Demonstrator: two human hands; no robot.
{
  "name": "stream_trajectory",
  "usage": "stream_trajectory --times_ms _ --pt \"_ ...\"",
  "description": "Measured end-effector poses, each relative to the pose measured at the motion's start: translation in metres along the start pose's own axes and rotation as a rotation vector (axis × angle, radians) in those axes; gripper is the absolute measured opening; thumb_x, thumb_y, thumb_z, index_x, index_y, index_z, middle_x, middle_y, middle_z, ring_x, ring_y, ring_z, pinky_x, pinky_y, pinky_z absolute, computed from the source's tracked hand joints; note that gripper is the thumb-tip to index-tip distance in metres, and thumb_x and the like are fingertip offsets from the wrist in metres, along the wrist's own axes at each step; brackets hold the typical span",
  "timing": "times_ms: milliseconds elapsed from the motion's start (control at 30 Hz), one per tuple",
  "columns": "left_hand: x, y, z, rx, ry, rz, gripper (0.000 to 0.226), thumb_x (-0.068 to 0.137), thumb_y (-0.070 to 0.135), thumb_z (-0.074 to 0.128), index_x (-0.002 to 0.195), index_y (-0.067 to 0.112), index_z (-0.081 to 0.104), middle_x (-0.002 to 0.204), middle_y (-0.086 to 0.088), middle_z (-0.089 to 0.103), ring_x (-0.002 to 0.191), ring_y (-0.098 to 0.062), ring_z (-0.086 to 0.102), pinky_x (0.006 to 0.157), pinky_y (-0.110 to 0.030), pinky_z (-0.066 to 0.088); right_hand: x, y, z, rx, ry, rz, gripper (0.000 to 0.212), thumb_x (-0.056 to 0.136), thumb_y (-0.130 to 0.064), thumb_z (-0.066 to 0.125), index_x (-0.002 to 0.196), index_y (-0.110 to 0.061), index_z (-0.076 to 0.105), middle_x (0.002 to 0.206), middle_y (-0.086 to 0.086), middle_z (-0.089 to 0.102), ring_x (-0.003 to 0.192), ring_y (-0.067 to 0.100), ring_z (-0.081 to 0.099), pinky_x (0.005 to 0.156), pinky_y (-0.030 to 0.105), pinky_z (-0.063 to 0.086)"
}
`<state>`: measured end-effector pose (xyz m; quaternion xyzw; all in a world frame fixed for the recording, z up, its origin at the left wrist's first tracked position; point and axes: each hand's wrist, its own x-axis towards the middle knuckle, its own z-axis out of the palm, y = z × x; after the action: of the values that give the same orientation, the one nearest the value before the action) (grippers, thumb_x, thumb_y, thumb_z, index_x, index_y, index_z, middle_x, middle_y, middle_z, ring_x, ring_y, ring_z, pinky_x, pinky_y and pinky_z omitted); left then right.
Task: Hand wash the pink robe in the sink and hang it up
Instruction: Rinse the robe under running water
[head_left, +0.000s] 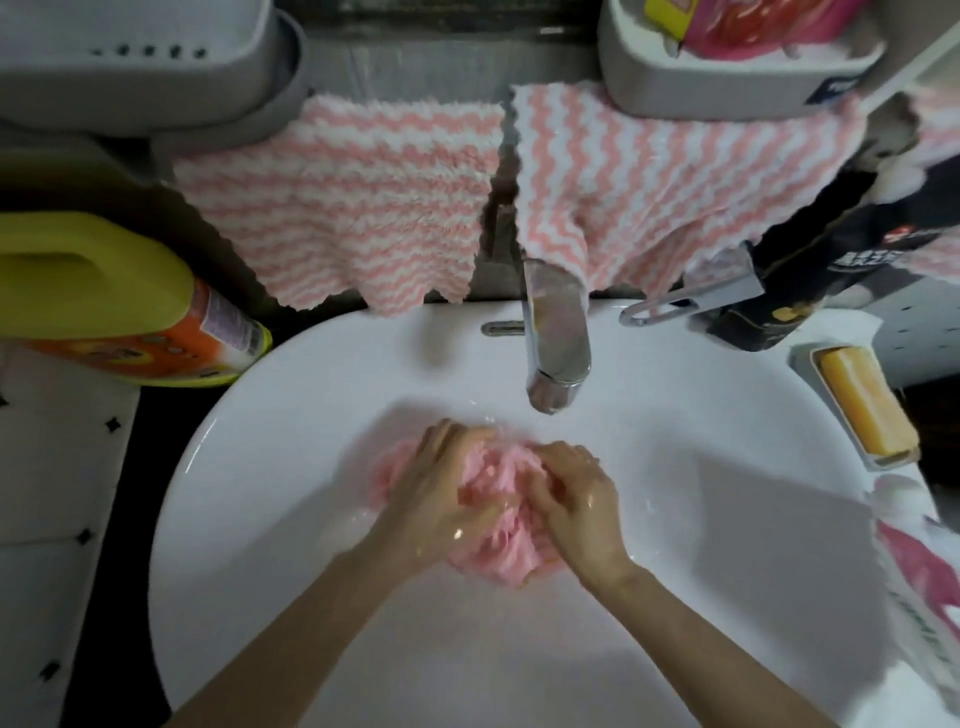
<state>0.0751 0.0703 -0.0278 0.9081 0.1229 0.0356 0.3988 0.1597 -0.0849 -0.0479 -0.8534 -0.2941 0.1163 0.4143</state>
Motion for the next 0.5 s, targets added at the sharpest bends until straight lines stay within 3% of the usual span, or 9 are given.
stream_trajectory --times_ms 67,133,233,300,333,400,433,500 --pt "-0.027 -0.001 -0.001 0.127 -0.003 0.218 0.045 0.087 0.042 0.054 0.121 0.014 0.052 0.114 0.002 0.048 0.112 -0.009 0.044 0.106 -0.021 0.028 -0.023 0.005 -0.009 -0.1 -0.019 -0.309 0.027 0.091 -0.031 0.047 0.113 -0.02 0.059 0.113 0.003 0.063 0.103 0.024 0.054 0.089 0.031 0.042" --pt "-0.056 -0.018 0.008 0.348 -0.165 0.392 0.039 0.094 0.03 0.043 0.13 0.014 0.046 0.119 -0.001 0.047 0.117 -0.018 0.046 0.113 -0.031 0.023 -0.047 0.028 -0.008 -0.314 -0.142 -0.571 0.027 0.09 -0.026 0.051 0.115 -0.019 0.055 0.131 0.006 0.052 0.123 0.03 0.045 0.108 0.042 0.031" --pt "-0.087 -0.051 0.024 0.593 -0.384 0.403 0.054 0.09 0.02 0.029 0.143 0.018 0.034 0.134 -0.001 0.048 0.126 -0.022 0.047 0.109 -0.038 0.023 -0.069 0.06 -0.001 -0.578 -0.367 -0.624 0.044 0.073 -0.026 0.065 0.116 -0.023 0.056 0.138 0.002 0.044 0.132 0.031 0.038 0.114 0.056 0.014" --pt "-0.084 -0.053 0.021 0.586 -0.414 0.401 0.066 0.077 0.034 0.04 0.142 0.022 0.038 0.138 0.003 0.048 0.129 -0.018 0.044 0.107 -0.045 0.021 -0.068 0.055 -0.005 -0.536 -0.408 -0.563 0.044 0.071 -0.033 0.067 0.114 -0.026 0.063 0.137 0.0 0.047 0.133 0.028 0.04 0.115 0.057 0.012" --pt "-0.078 -0.047 0.015 0.523 -0.355 0.421 0.063 0.076 0.038 0.044 0.137 0.023 0.046 0.136 0.005 0.051 0.128 -0.015 0.046 0.108 -0.046 0.021 -0.065 0.046 -0.01 -0.429 -0.357 -0.523 0.039 0.075 -0.034 0.065 0.113 -0.027 0.066 0.137 -0.002 0.049 0.133 0.025 0.041 0.115 0.056 0.015" --pt "-0.065 -0.029 0.0 0.382 -0.082 0.403 0.038 0.083 0.027 0.049 0.117 0.019 0.063 0.127 0.004 0.059 0.122 -0.017 0.052 0.106 -0.046 0.029 -0.058 0.024 -0.02 -0.149 -0.125 -0.38 0.034 0.082 -0.031 0.055 0.114 -0.03 0.065 0.134 -0.002 0.053 0.13 0.02 0.045 0.111 0.044 0.025" --pt "-0.057 -0.023 -0.006 0.341 0.118 0.32 0.03 0.086 0.022 0.049 0.109 0.015 0.067 0.123 0.0 0.061 0.118 -0.02 0.054 0.102 -0.043 0.035 -0.054 0.018 -0.023 -0.074 0.025 -0.254 0.035 0.084 -0.032 0.05 0.116 -0.032 0.062 0.131 -0.003 0.055 0.125 0.017 0.046 0.107 0.036 0.029" --pt "-0.045 -0.028 -0.008 0.313 0.399 -0.047 0.032 0.09 0.029 0.045 0.106 0.01 0.066 0.119 -0.009 0.06 0.113 -0.026 0.052 0.095 -0.04 0.041 -0.042 0.013 -0.026 -0.031 0.25 0.147 0.036 0.086 -0.045 0.044 0.118 -0.037 0.058 0.125 -0.005 0.052 0.117 0.014 0.048 0.102 0.033 0.034"
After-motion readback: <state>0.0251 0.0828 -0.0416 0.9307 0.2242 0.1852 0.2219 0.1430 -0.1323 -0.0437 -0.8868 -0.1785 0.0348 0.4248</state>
